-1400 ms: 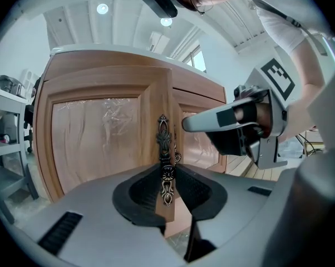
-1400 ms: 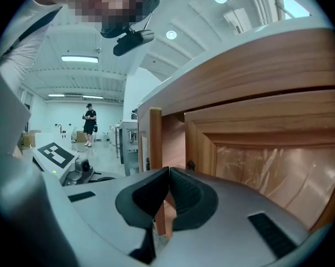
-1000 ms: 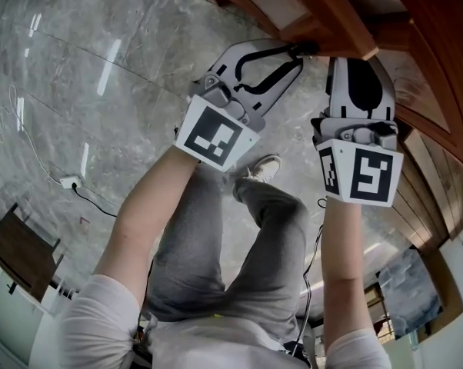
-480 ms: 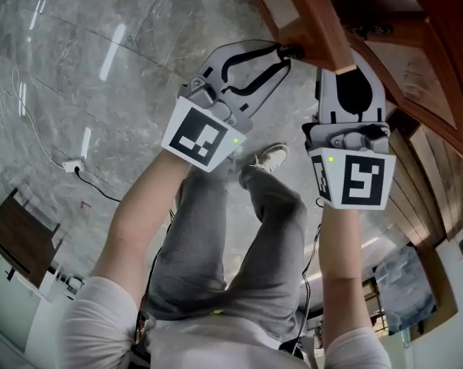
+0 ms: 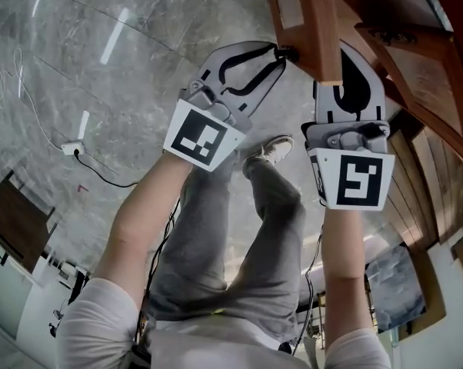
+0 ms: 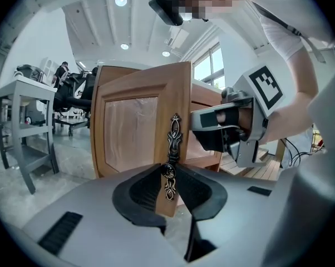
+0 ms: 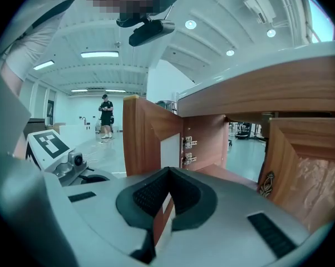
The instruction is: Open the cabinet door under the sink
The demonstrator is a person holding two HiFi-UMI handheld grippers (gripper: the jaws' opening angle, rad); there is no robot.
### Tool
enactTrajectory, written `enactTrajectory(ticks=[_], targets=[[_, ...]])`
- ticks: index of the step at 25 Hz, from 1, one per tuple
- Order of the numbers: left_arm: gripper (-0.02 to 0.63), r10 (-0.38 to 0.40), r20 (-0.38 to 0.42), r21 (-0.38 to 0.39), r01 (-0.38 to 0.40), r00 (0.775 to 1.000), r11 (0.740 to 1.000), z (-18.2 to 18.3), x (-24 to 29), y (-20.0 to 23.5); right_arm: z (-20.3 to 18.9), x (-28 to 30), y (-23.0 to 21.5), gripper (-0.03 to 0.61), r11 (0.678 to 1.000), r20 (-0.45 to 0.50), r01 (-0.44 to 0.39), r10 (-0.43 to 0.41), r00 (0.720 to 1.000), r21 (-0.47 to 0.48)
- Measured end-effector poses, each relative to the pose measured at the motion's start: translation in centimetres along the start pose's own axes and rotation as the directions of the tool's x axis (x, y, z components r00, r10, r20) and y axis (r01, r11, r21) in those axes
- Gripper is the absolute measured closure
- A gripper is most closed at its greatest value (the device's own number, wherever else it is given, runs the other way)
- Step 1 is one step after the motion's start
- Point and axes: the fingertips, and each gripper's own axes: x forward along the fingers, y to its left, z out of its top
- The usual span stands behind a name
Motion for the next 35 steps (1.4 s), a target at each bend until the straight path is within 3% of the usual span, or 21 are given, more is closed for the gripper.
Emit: enactTrajectory(ticks=[13,18,23,31,35], targets=[[0.588,0.118,-0.067,-0.006,-0.119,0.991,0.993,-0.9,-6.5,3.2,1.2,2.2,6.3,0.548,0.998,-0.024,-0.050,0.050,0.998,0.024],[0.597,0.095,-0.078,-0.045,-0.099,0.992,0.994,-1.0,-8.7,2.0,1.2,2.6,7.5,0.548,0.998,-0.066,-0.058,0.058,0.996,0.008],[0.597,0.134,-0.087,-0.067,-0.140,0.987,0.988,-1.3,-10.8,1.6,2.5,3.8,10.3,0.548,0.993,-0.049,-0.115,0.114,0.992,-0.018],[0.597,0.176,-0.089,-0.077,-0.183,0.980,0.980,0.6,-13.0,3.3,5.2,6.0,13.3,0.546,0.982,-0.018,-0.187,0.187,0.982,0.005],[0.597,0.188,-0.091,-0.084,-0.195,0.978,0.977,2.2,-13.8,4.3,6.9,6.7,14.1,0.546,0.976,-0.019,-0.214,0.214,0.977,-0.027]])
